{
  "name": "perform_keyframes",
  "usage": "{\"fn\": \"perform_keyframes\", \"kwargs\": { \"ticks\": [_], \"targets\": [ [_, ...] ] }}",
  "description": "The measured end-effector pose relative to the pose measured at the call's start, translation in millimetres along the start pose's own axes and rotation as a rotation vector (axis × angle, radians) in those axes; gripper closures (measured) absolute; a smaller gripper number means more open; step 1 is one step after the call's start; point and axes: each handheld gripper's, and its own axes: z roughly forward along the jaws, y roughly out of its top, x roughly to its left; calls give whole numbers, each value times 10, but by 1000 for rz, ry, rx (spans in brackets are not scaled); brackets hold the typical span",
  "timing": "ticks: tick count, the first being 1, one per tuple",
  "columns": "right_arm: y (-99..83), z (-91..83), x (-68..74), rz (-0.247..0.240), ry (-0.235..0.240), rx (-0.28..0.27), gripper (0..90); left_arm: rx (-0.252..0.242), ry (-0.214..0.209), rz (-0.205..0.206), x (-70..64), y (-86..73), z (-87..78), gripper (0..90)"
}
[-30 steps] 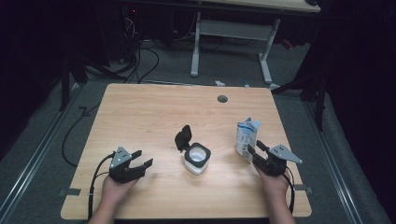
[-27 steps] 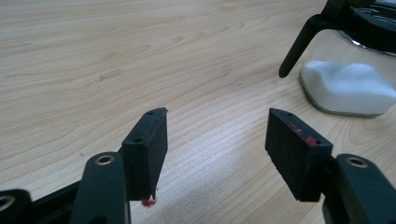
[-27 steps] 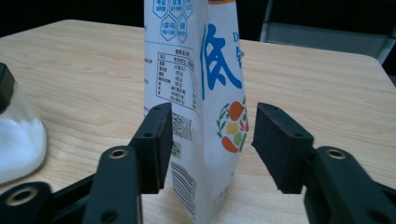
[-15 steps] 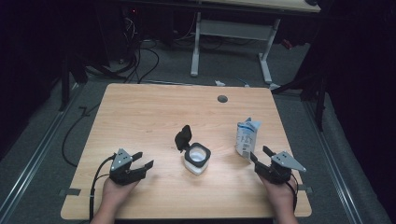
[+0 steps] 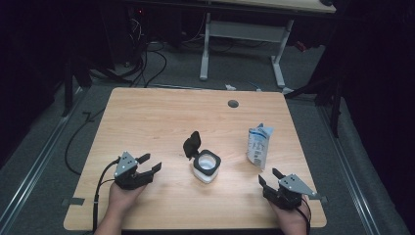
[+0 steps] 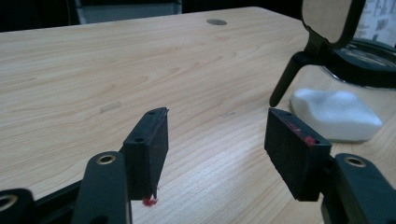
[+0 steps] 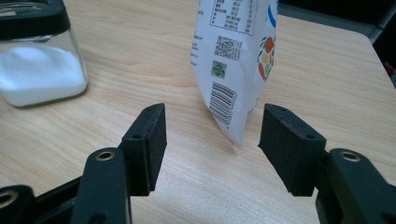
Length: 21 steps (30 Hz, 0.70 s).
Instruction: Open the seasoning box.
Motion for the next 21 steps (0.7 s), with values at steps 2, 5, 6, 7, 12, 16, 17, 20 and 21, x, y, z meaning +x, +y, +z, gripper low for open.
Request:
{"fn": "perform_keyframes", "kwargs": {
  "ticks": [2, 5, 6, 7, 12, 16, 17, 20, 21],
  "targets": [
    [45, 7, 14, 5, -9, 12, 413, 2, 3, 21, -10, 7, 2, 397],
    [142, 16, 40, 14, -17, 11, 411, 14, 1, 41, 18, -3, -47, 394],
    [177, 17, 59, 11, -17, 6, 411, 20, 9, 49, 37, -17, -75, 391],
    [208, 12, 82, 5, -15, -4, 411, 16, 1, 21, 70, -39, -101, 390],
    [240, 20, 228, -24, 17, -51, 416, -3, -7, -46, 123, -28, -144, 388],
    [194, 83, 327, -30, 67, -66, 430, -17, -25, -21, -34, 71, -99, 389],
    [186, 112, 346, -30, 87, -62, 430, -15, -17, -11, -93, 95, -77, 390],
    [172, 199, 406, -42, 131, -60, 441, -1, -20, 0, -225, 164, 14, 401],
    [174, 239, 428, -45, 155, -58, 443, 6, -22, -3, -250, 182, 55, 411]
  ]
}}
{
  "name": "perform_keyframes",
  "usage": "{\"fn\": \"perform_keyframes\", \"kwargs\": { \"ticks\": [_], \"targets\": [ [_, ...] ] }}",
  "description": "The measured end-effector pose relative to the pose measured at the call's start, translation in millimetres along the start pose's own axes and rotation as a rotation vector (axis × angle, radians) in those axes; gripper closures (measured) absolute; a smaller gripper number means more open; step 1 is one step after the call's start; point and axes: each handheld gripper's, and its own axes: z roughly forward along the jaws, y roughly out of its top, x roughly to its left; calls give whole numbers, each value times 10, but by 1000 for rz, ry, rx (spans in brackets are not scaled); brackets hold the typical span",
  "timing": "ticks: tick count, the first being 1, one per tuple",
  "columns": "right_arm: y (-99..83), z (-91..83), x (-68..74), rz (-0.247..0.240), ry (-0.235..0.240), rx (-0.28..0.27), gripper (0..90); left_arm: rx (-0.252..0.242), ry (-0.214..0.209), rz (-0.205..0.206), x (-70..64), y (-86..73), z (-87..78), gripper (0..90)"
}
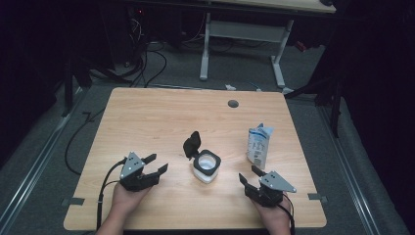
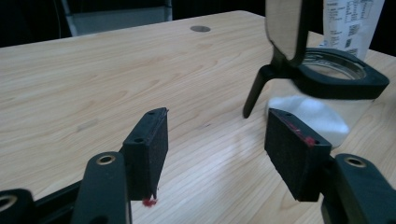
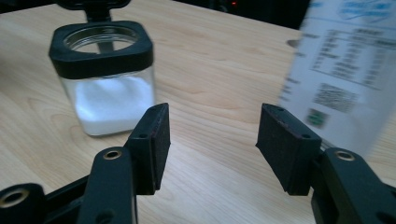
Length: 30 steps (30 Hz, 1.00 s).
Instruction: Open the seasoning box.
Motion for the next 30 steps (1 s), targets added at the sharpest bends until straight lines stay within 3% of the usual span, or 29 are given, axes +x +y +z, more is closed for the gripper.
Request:
{"fn": "perform_keyframes", "kwargs": {
  "ticks": [2, 4, 9, 17, 24, 27, 30],
  "targets": [
    [6, 59, 25, -6, 23, -3, 448, 21, 12, 0, -23, 28, 57, 424],
    [11, 123, 50, -11, 44, -2, 453, 15, 11, -34, -18, 53, 111, 439],
    [19, 272, 101, -23, 86, 17, 477, 21, 28, -73, 9, 92, 226, 460],
    [44, 428, 161, -12, 120, 48, 560, 24, 20, -94, 12, 250, 351, 556],
    [40, 461, 214, 9, 112, 57, 729, 15, -4, -94, -18, 431, 436, 704],
    [35, 466, 249, 16, 116, 61, 888, 7, -11, -108, -47, 478, 476, 793],
    [36, 479, 288, 19, 124, 73, 900, 8, -23, -103, -100, 498, 514, 890]
  ]
}}
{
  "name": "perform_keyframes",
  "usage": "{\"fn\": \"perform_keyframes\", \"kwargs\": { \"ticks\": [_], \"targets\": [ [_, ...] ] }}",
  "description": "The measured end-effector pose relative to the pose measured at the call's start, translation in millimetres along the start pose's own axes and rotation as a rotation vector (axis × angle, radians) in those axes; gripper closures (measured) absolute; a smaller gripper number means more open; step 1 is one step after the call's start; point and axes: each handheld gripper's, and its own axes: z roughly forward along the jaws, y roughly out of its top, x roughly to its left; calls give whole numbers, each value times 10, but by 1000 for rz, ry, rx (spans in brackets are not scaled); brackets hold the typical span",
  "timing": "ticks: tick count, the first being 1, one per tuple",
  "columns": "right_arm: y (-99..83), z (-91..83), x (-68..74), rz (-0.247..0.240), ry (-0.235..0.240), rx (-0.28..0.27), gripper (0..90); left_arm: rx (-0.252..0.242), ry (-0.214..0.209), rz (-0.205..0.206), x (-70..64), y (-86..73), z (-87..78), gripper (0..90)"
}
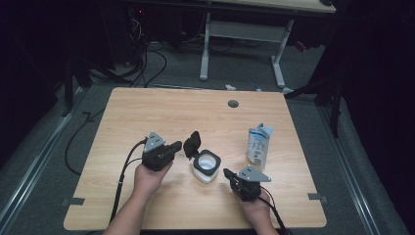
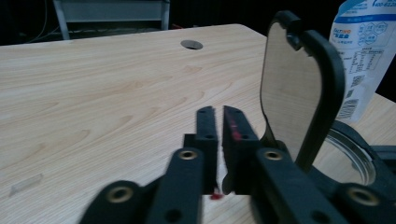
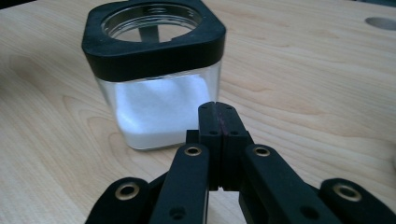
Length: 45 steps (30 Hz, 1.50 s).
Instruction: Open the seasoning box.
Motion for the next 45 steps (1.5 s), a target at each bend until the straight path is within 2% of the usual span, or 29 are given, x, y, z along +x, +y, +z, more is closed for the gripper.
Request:
{"fn": "perform_keyframes", "kwargs": {
  "ticks": [4, 15, 25, 29, 33, 34, 36, 37, 39, 40, 43, 45],
  "targets": [
    [9, 23, 49, -9, 7, 3, 900, -13, -36, -23, -42, 4, 25, 899],
    [24, 83, 133, -34, 25, 15, 900, -35, -80, -18, -172, 35, 37, 899],
    [38, 66, 146, -39, 21, 7, 895, -16, -129, 28, -378, -3, 121, 898],
    [40, 54, 141, -43, 22, 8, 894, -22, -120, 25, -382, -32, 111, 898],
    [36, 43, 122, -40, 17, 3, 894, -38, -83, 26, -356, -84, 39, 898],
    [35, 33, 115, -37, 16, -1, 894, -81, -71, -33, -393, -117, 30, 898],
    [32, 7, 107, -35, 15, -1, 894, -100, -43, -62, -386, -190, -10, 898],
    [26, -3, 100, -35, 15, -5, 894, -71, -35, -44, -354, -233, -36, 899],
    [12, -24, 87, -28, 10, -5, 894, -38, -26, -48, -330, -325, -41, 899],
    [8, -32, 78, -26, 10, -5, 894, 28, -27, 7, -279, -358, -60, 899],
    [14, -46, 42, -22, 2, -7, 894, 63, -26, 9, -276, -430, 7, 899],
    [18, -51, 26, -24, -3, -11, 893, 69, -28, 13, -280, -449, 52, 899]
  ]
}}
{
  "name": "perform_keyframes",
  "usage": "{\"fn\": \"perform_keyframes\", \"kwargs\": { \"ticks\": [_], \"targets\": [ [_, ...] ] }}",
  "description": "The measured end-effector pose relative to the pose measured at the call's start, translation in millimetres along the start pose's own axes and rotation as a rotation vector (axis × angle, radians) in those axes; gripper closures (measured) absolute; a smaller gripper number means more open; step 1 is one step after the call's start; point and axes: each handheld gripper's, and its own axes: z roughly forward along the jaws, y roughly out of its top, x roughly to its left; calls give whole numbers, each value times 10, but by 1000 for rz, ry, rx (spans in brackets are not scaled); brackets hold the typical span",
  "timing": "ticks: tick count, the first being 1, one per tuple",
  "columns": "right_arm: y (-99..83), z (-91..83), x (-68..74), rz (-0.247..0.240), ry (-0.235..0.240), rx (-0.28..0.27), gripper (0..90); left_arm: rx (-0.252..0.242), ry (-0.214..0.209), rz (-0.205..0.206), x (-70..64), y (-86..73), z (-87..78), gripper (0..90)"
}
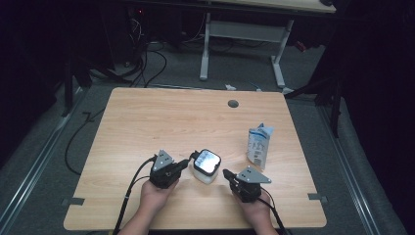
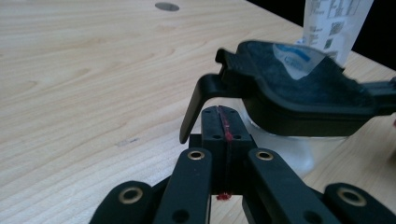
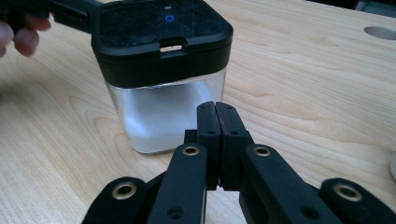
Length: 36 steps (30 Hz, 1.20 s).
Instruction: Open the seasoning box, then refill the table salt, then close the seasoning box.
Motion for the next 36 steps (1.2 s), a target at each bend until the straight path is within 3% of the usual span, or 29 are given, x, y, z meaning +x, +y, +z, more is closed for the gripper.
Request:
{"fn": "perform_keyframes", "kwargs": {
  "ticks": [11, 21, 26, 36],
  "targets": [
    [-60, -39, -18, 8, 5, 7, 892, -4, 0, -12, -4, 27, 170, 900],
    [-60, -82, -20, 7, 3, -1, 891, -8, -16, -23, 141, 94, 282, 900],
    [-65, -70, -25, 12, 3, 4, 887, -16, -18, -3, 151, 135, 340, 900],
    [-83, -82, -41, 11, -10, 8, 887, -11, -38, -7, 193, 234, 553, 900]
  ]
}}
